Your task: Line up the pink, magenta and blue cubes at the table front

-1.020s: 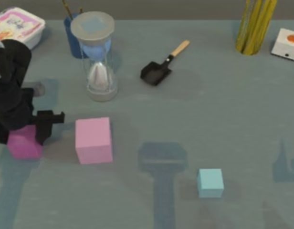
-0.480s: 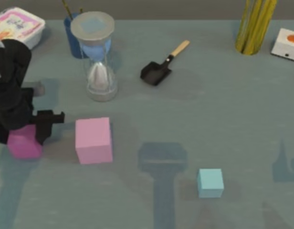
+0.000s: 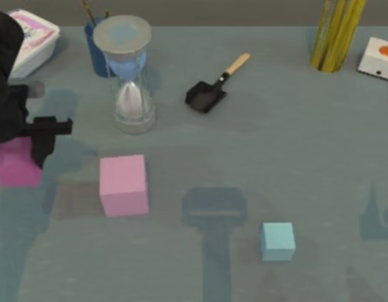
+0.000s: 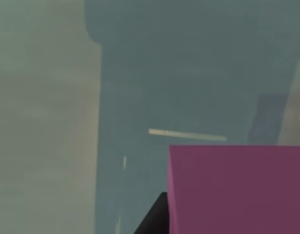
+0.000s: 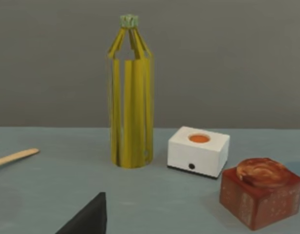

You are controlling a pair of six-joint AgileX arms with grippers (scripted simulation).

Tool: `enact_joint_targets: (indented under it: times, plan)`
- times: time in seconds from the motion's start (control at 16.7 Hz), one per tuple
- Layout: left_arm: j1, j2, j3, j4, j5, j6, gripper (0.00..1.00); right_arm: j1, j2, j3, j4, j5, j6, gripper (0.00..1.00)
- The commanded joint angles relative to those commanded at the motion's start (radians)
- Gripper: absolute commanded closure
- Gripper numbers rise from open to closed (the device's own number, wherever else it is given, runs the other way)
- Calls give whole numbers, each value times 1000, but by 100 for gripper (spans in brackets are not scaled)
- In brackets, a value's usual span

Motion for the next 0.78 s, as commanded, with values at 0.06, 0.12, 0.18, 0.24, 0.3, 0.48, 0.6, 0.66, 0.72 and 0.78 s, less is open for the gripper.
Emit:
enact_joint_targets:
  times: [0.06,0.12,0.18,0.24,0.3,0.48,0.6,0.66,0.72,0.78]
  plan:
    - [1,-6,5,-7,0,0,100,0,0,0,0,0,0,0]
    - [1,-6,5,-7,0,0,100,0,0,0,0,0,0,0]
    - [1,-6,5,-7,0,0,100,0,0,0,0,0,0,0]
    - [-5,-2,3,-5,-1,2,100,0,0,0,0,0,0,0]
    - [-7,-1,5,-6,-1,-1,100,0,0,0,0,0,0,0]
    - [-75,27,48,-27,-2,-69,100,0,0,0,0,0,0,0]
    - [-169,60,99,-53,-3,-159,100,0,0,0,0,0,0,0]
    - [-229,77,127,-68,-4,-214,100,0,0,0,0,0,0,0]
    - [-295,96,156,-84,-5,-275,100,0,0,0,0,0,0,0]
    - [-365,114,186,-100,-6,-339,100,0,0,0,0,0,0,0]
